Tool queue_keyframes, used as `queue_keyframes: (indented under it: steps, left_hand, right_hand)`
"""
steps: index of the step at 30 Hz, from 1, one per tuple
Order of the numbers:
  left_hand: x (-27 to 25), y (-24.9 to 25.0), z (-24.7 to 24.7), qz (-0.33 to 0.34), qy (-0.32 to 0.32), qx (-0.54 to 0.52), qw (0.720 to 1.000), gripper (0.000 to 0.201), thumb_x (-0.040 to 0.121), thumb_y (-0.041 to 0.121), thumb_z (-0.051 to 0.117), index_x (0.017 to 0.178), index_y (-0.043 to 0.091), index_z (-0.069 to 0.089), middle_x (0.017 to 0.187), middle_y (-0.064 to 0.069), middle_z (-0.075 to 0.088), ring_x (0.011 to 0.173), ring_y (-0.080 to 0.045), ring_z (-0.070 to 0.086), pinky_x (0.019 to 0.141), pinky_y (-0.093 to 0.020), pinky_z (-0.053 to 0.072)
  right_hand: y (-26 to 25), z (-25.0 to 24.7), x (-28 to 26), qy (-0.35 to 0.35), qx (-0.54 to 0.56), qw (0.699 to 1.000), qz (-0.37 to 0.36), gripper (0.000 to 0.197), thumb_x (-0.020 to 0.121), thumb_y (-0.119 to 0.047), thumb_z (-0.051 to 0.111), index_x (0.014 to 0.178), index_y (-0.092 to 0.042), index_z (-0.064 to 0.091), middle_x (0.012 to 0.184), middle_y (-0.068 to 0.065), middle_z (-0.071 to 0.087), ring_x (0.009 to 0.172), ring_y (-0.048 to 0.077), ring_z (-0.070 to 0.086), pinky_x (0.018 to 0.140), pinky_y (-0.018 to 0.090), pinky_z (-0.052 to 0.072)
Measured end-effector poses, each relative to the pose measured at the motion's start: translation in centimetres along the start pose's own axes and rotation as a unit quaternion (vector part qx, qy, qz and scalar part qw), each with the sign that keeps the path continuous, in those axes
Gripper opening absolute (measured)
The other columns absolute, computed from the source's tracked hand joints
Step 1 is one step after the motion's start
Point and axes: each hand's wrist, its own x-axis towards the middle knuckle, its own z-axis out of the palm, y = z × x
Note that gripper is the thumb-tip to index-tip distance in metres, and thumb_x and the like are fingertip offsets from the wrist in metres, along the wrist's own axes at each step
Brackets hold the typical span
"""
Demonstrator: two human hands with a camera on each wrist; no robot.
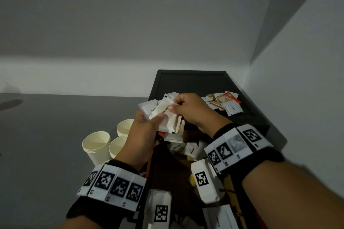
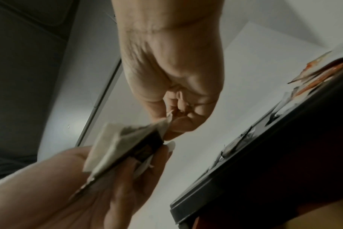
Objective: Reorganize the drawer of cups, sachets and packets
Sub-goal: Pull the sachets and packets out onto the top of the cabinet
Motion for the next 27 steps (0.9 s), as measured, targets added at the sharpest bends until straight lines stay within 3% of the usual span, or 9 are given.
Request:
queue_keyframes:
  steps: [2,4,8,14,17,19,22,25,27]
  left_hand:
    - [-0.1,0.1,0.0,0.005,-0.012,0.009,1.0,0.029,0.091,-0.001,0.052,0.11,0.021,0.054,0.095,-0.005,0.07,0.081,-0.02,0.069,0.065,-0.036,0.054]
    - [-0.2,0.2,0.0,0.012,-0.017,0.011,1.0,0.031,0.091,-0.004,0.05,0.112,0.018,0.053,0.098,-0.006,0.069,0.085,-0.022,0.069,0.067,-0.036,0.054]
    - [-0.1,0.5,-0.4,0.018,0.0,0.024,1.0,0.038,0.089,-0.005,0.051,0.123,0.012,0.049,0.108,-0.012,0.066,0.091,-0.025,0.068,0.066,-0.035,0.055]
    - [0.2,0.5,-1.1,0.014,0.048,0.01,0.999,0.037,0.087,-0.005,0.053,0.121,0.01,0.047,0.112,-0.017,0.062,0.093,-0.028,0.065,0.077,-0.043,0.054]
    - [0.1,0.3,-1.1,0.009,0.036,0.014,0.999,0.041,0.087,-0.004,0.053,0.125,0.009,0.046,0.114,-0.017,0.062,0.095,-0.03,0.065,0.072,-0.04,0.054]
    - [-0.1,0.2,-1.0,0.005,0.029,0.016,0.999,0.04,0.088,-0.004,0.053,0.125,0.007,0.045,0.114,-0.018,0.062,0.095,-0.032,0.066,0.071,-0.04,0.055]
    - [-0.6,0.2,-0.6,0.015,0.014,0.018,1.0,0.034,0.089,-0.005,0.051,0.119,0.01,0.049,0.11,-0.015,0.064,0.094,-0.03,0.066,0.073,-0.039,0.056]
    - [-1.3,0.2,-0.2,0.032,-0.005,0.03,0.999,0.031,0.089,-0.007,0.05,0.105,0.02,0.056,0.104,-0.008,0.068,0.093,-0.024,0.067,0.078,-0.04,0.055]
    - [-1.7,-0.1,0.3,0.043,-0.021,0.04,0.998,0.033,0.089,-0.008,0.05,0.104,0.02,0.057,0.101,-0.007,0.069,0.092,-0.023,0.067,0.077,-0.039,0.055]
  right_hand:
    - [0.0,-0.6,-0.1,0.007,0.047,0.998,0.037,0.01,0.093,-0.018,0.056,0.084,-0.015,0.059,0.095,0.008,0.065,0.084,0.02,0.062,0.075,0.035,0.054]
    - [0.2,-1.3,-0.2,0.028,0.079,0.994,0.064,0.011,0.095,-0.019,0.051,0.086,-0.017,0.057,0.102,0.008,0.063,0.086,0.02,0.062,0.066,0.029,0.054]
    - [1.6,-3.3,-0.8,0.071,0.119,0.984,0.107,0.009,0.096,-0.014,0.049,0.101,-0.012,0.057,0.094,0.009,0.066,0.062,0.008,0.053,0.051,0.017,0.044]
    - [4.3,-4.6,-2.8,-0.082,0.023,0.975,0.204,0.017,0.09,0.003,0.05,0.1,-0.008,0.057,0.082,0.009,0.059,0.055,0.008,0.048,0.043,0.015,0.041]
    - [5.7,-3.8,-3.3,-0.088,0.021,0.967,0.239,0.029,0.089,0.008,0.048,0.111,-0.01,0.056,0.088,0.01,0.056,0.06,0.011,0.054,0.047,0.016,0.047]
    - [6.3,-3.1,-3.5,-0.061,0.05,0.964,0.254,0.034,0.09,0.008,0.048,0.116,-0.012,0.055,0.106,0.011,0.054,0.078,0.014,0.058,0.061,0.019,0.052]
    - [6.4,-2.4,-3.8,-0.054,0.021,0.972,0.229,0.038,0.092,-0.002,0.052,0.128,-0.014,0.051,0.116,0.005,0.052,0.097,0.015,0.056,0.078,0.024,0.052]
    - [4.7,-2.1,-4.5,-0.021,0.011,0.988,0.153,0.019,0.096,-0.021,0.05,0.112,-0.02,0.058,0.103,0.0,0.058,0.092,0.013,0.057,0.086,0.031,0.05]
    - [3.3,-2.0,-5.0,0.004,0.067,0.993,0.093,0.013,0.095,-0.03,0.05,0.101,-0.024,0.06,0.103,0.0,0.061,0.092,0.014,0.059,0.082,0.03,0.051]
